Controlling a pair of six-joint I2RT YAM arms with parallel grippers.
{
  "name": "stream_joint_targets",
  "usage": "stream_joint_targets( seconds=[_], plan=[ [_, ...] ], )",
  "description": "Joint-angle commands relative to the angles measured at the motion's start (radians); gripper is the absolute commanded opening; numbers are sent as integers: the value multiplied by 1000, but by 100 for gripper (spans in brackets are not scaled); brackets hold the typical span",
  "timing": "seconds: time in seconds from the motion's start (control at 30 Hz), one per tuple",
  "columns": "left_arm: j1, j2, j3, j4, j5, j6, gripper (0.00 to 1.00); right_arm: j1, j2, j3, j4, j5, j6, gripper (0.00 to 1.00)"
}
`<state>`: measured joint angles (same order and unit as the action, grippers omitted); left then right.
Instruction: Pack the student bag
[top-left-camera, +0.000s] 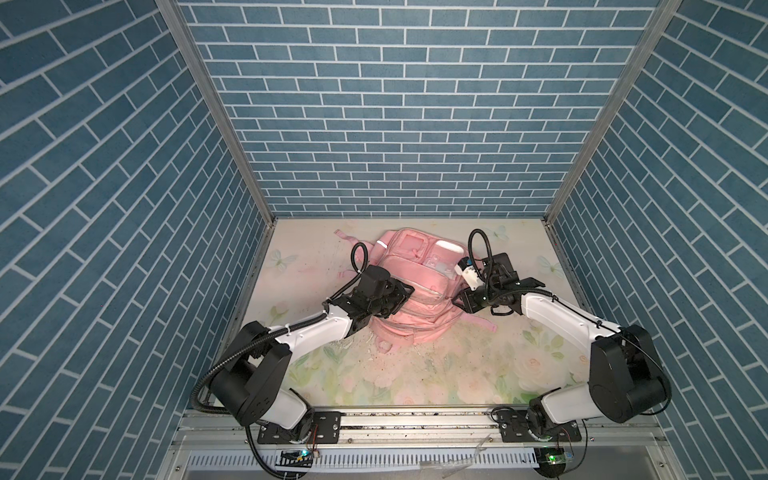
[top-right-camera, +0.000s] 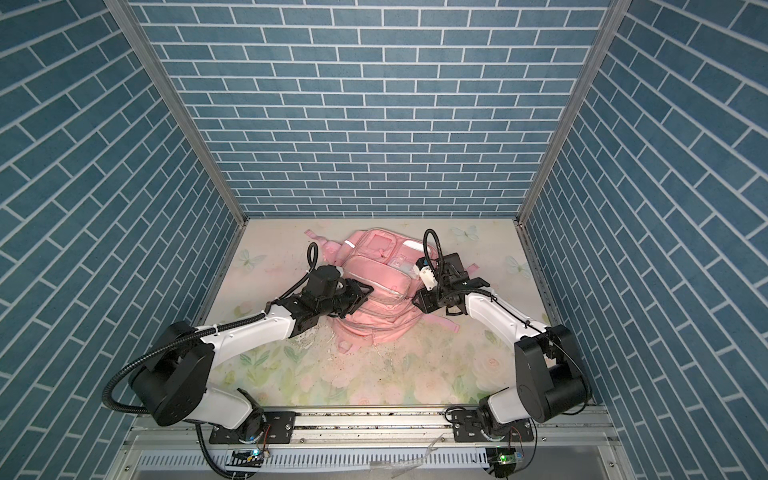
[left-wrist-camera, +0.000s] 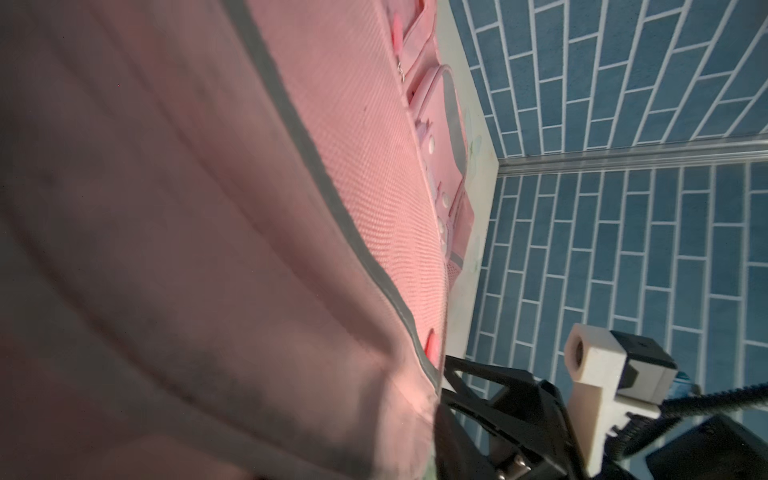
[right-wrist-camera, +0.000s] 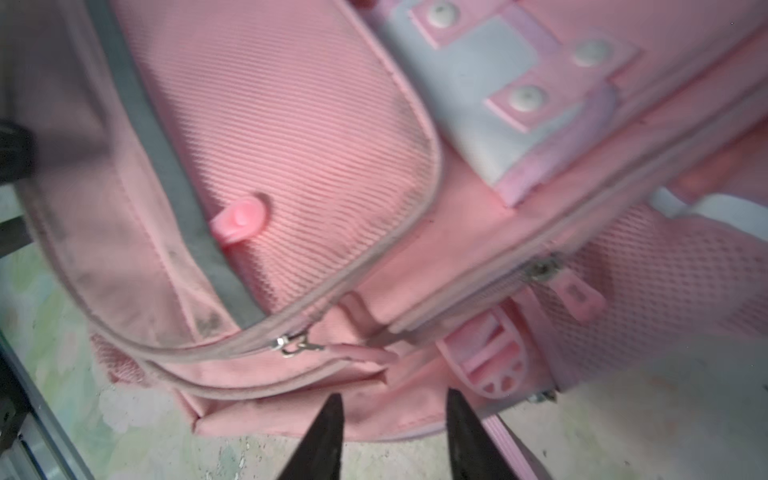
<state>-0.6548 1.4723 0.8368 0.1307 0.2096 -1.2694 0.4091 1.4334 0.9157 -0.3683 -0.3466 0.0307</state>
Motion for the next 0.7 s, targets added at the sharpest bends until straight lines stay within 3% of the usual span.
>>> stream_joint_targets(
  seconds=[0.0, 0.03, 0.07, 0.2, 0.27, 0.43, 0.47, 0.6, 0.67],
  plan=[
    [-3, -92, 87, -143, -121, 159, 59, -6, -102, 23, -47, 111, 13, 55],
    [-4, -126, 93, -174, -162, 201, 65, -14, -133, 22, -40, 163, 25, 66],
    [-1, -154, 93, -189, -203, 267, 85, -23, -164, 17, -28, 217, 31, 74],
    [49, -249, 72, -279, -401, 596, 87, -92, -267, -55, 101, 477, 63, 84],
    [114, -288, 15, -276, -509, 788, 87, -164, -318, -174, 280, 615, 89, 86],
    [325, -400, -253, -30, -553, 1118, 87, -305, -349, -485, 780, 726, 28, 89],
    [365, -416, -315, 45, -563, 1164, 87, -338, -331, -538, 863, 697, 25, 89],
    [473, -446, -485, 283, -541, 1243, 87, -409, -235, -626, 1032, 611, 74, 90],
    [543, -421, -574, 453, -477, 1243, 87, -418, -190, -668, 1169, 568, 52, 96]
  ],
)
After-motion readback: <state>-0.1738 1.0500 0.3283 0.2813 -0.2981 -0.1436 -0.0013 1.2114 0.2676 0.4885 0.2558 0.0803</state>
